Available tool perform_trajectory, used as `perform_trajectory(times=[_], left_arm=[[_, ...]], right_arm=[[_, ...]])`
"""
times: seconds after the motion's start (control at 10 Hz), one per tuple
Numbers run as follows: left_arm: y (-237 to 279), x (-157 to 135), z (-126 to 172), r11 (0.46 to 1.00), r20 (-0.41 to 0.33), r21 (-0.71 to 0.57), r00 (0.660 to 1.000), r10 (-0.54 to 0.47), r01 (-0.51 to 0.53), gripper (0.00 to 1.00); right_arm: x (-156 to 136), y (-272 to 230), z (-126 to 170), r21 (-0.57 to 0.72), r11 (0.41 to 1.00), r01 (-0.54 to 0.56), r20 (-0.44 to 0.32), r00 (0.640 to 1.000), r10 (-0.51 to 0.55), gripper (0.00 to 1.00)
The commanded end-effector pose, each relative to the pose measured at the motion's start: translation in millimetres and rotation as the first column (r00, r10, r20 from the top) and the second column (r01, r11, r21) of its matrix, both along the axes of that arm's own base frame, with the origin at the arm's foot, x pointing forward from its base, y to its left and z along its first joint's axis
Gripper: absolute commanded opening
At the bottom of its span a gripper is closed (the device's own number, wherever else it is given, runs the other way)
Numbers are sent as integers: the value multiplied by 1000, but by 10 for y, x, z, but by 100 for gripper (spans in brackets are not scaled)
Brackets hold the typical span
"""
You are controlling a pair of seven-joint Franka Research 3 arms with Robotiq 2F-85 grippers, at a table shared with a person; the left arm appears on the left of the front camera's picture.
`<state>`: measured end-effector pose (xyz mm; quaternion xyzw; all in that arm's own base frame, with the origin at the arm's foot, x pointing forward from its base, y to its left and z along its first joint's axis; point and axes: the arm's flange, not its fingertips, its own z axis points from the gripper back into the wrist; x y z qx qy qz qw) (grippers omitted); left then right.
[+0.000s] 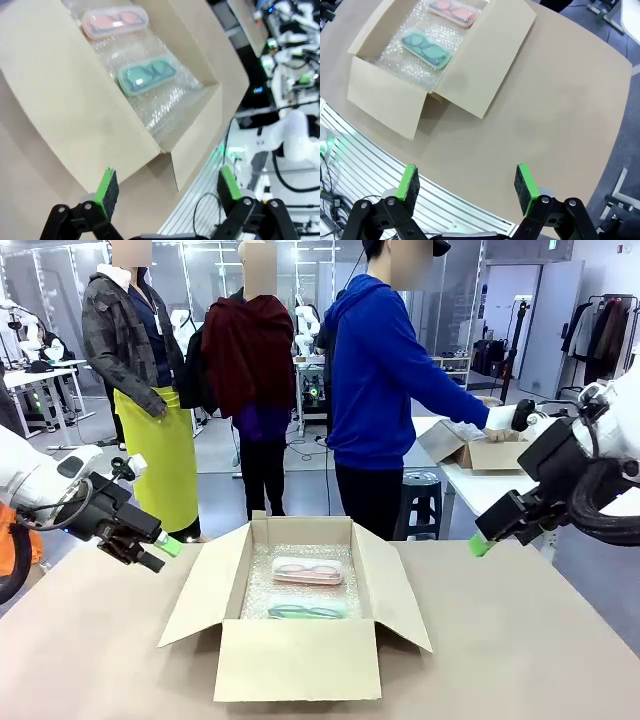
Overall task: Pack the glasses set securely to prepare it for shipping.
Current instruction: Position the Package Box on the left side of the table.
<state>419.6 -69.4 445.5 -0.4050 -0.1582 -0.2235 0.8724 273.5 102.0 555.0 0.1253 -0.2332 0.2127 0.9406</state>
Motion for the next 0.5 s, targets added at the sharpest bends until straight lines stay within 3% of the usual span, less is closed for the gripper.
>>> perform_trajectory(times=[0.0,0.1,0.2,0.4], left_arm=[[48,315,48,979,-87,-122,984,154,-164,100],[150,511,-107,962,-48,-136,972,231,-235,100],[251,622,-247,950,-126,-191,966,225,-246,100],[457,820,-646,937,-201,-194,947,251,-290,100]], right_arm=[[-5,5,-19,9,999,32,-1,1000,-32,96],[-5,5,-19,9,999,32,-1,1000,-32,96],[-5,5,-19,9,999,32,-1,1000,-32,96],[-5,5,-19,9,999,32,-1,1000,-32,96]])
